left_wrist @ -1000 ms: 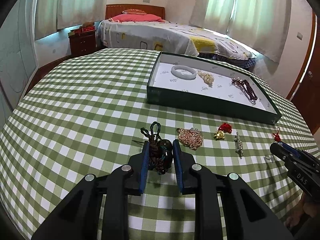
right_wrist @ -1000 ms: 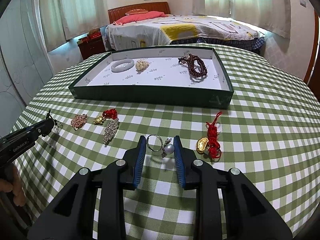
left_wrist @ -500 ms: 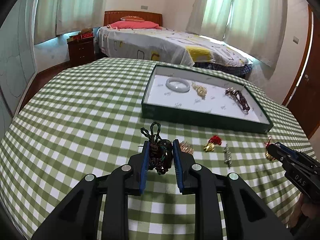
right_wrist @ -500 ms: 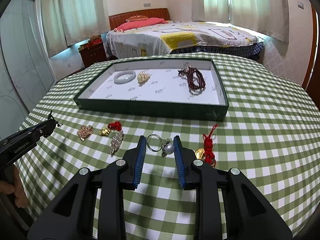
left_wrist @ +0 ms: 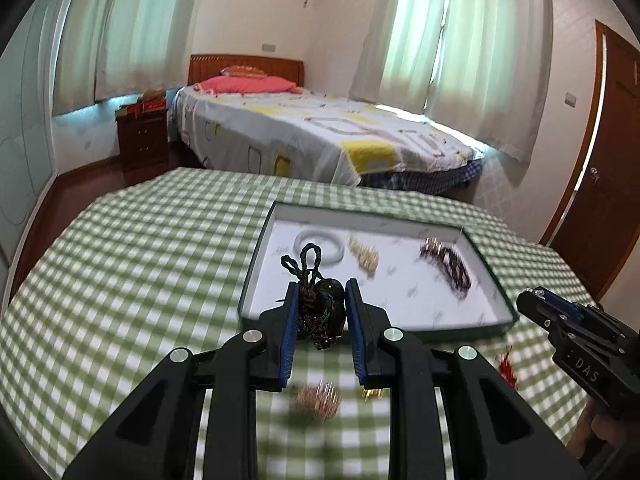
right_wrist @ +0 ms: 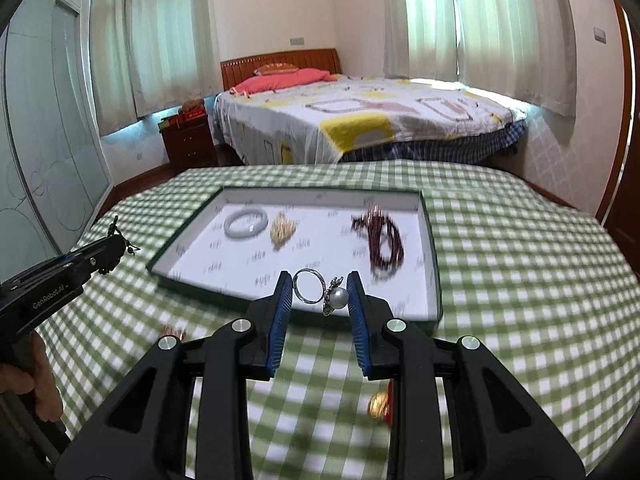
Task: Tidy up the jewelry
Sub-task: 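Carry the black ornament and pearl ring into the tray and open both tools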
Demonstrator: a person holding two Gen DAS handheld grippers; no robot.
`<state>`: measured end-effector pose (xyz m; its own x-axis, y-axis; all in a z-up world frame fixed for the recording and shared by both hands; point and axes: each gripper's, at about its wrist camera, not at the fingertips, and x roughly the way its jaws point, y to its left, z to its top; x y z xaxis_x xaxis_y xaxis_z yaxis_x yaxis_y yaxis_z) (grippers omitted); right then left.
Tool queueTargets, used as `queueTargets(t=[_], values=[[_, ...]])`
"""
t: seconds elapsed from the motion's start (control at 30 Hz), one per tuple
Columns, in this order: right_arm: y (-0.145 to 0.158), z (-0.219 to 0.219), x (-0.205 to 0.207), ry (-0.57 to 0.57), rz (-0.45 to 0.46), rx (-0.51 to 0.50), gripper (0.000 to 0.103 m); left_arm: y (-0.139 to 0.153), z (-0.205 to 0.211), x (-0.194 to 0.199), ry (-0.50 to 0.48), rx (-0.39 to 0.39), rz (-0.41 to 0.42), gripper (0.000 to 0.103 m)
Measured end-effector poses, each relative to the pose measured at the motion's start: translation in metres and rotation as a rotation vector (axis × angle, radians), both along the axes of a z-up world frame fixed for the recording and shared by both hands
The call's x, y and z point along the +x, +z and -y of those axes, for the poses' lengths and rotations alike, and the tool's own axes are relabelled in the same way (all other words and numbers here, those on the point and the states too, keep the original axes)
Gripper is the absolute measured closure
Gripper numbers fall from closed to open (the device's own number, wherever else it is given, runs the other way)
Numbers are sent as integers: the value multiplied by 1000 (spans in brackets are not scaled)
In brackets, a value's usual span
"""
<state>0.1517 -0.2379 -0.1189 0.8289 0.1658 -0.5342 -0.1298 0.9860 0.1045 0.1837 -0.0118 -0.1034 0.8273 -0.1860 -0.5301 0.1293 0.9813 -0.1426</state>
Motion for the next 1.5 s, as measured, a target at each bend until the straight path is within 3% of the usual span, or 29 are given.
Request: queueTargets(t=[0.17, 0.3, 0.63, 1.0, 1.4, 1.5], values=[[5, 5, 30, -11, 9, -5, 75, 12, 11, 30, -21, 3, 43, 79], [-4, 10, 51, -22, -16, -17, 75, 5, 19, 52, -32, 14, 39, 79], [-62, 21, 89, -41, -184, -34, 75, -59, 27, 100, -52, 40, -147, 79], [-78, 22, 96, -38, -239, -47, 75, -83, 27, 114, -60, 30, -256, 79], [-79, 23, 94, -35, -229, -52, 74, -85, 36, 121, -65, 45, -265, 77], [-79, 23, 94, -34, -229, -47, 70, -86, 36, 121, -63, 50, -266, 76]])
